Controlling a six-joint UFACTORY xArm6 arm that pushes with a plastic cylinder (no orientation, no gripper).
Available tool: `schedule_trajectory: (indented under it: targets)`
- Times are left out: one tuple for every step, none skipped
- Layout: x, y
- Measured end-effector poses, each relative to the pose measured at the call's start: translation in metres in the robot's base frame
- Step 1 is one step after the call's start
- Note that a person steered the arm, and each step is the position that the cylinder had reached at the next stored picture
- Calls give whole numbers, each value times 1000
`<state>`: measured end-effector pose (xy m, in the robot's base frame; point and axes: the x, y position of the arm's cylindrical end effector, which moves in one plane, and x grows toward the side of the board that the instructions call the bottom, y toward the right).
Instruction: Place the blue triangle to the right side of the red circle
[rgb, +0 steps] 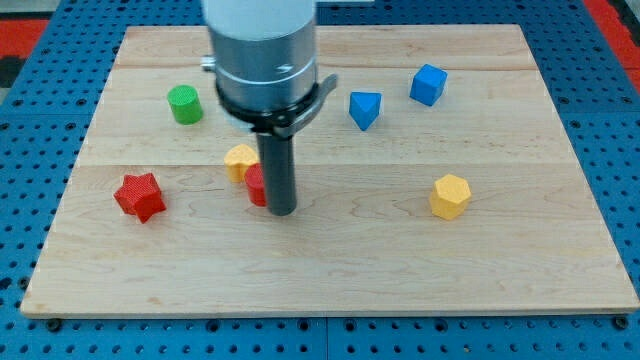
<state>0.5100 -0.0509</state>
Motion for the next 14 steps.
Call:
schedule_trajectory:
  targets:
    - [5, 2]
    - [11, -33]
    - [21, -71]
    - [1, -71]
    - [-11, -53]
    - [-15, -3]
    - [-53, -2]
    - [-68, 31]
    - [-49, 82]
    - [-110, 110]
    - [-156, 117]
    - [-161, 127]
    - [-185, 134]
    - [-209, 100]
